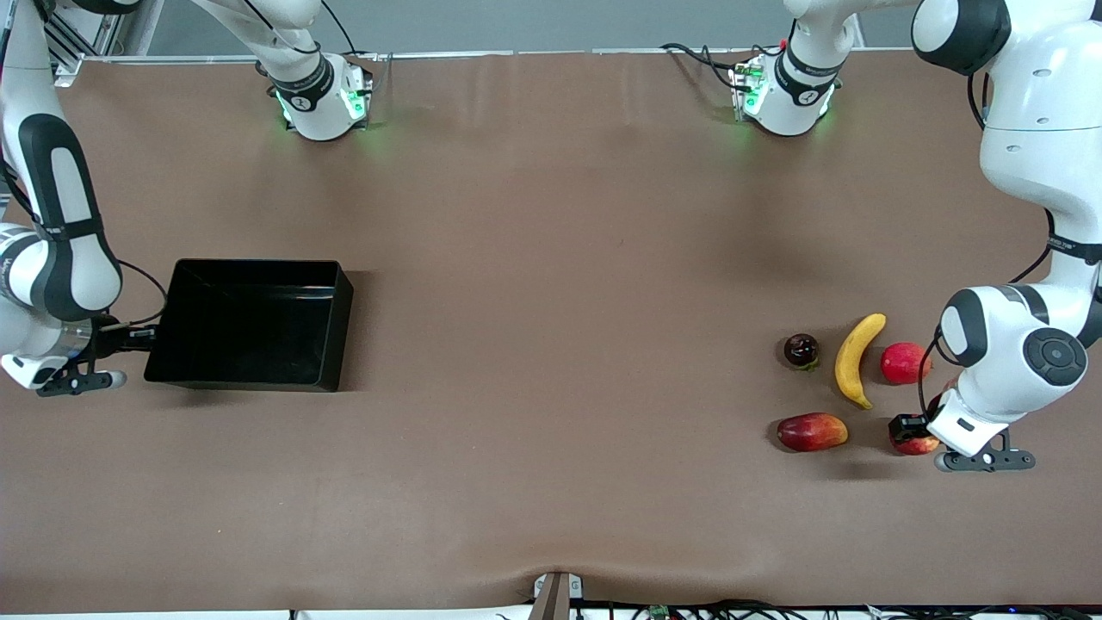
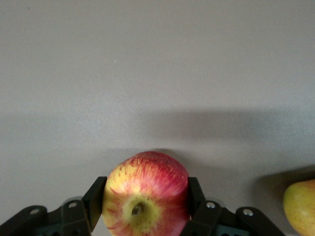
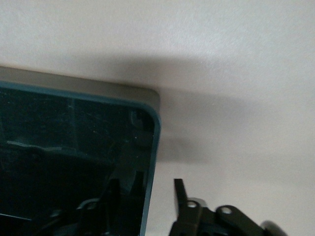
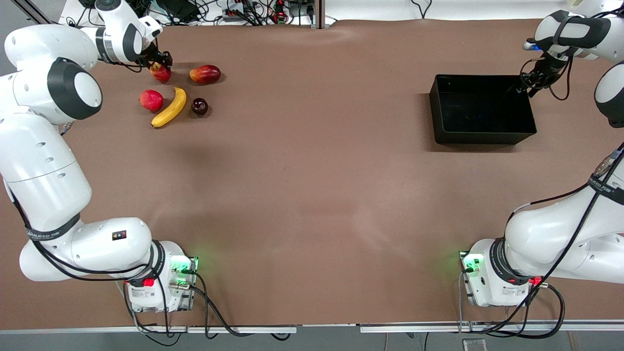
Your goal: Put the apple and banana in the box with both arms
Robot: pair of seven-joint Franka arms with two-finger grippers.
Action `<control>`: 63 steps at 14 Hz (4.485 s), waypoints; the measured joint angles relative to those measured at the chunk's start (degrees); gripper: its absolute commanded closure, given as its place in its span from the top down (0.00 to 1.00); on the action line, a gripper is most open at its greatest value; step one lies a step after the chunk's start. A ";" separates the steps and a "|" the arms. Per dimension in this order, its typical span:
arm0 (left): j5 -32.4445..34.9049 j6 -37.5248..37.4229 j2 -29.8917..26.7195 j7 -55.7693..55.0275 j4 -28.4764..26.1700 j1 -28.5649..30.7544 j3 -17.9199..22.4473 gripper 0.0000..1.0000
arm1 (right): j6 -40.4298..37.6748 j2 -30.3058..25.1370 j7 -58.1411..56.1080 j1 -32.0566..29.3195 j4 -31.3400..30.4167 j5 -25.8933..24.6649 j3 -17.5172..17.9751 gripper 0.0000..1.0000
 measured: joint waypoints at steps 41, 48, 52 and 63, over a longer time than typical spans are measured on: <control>0.00 -33.38 -17.45 -53.50 -0.98 -6.62 -27.71 0.00 | -1.54 6.86 57.11 46.07 12.33 13.49 2.02 0.00; 11.77 -32.18 -12.19 -71.35 -1.94 -16.17 -27.74 0.00 | 3.80 8.53 59.38 52.52 13.06 13.74 1.91 0.01; 13.26 -31.99 -8.88 -77.81 -1.96 -20.53 -27.65 0.00 | 4.47 9.26 59.40 53.50 13.55 13.73 1.81 1.00; 13.62 -32.03 -5.98 -81.78 -8.39 -23.37 -27.58 0.00 | -21.51 8.21 58.43 44.84 31.73 13.73 0.01 1.00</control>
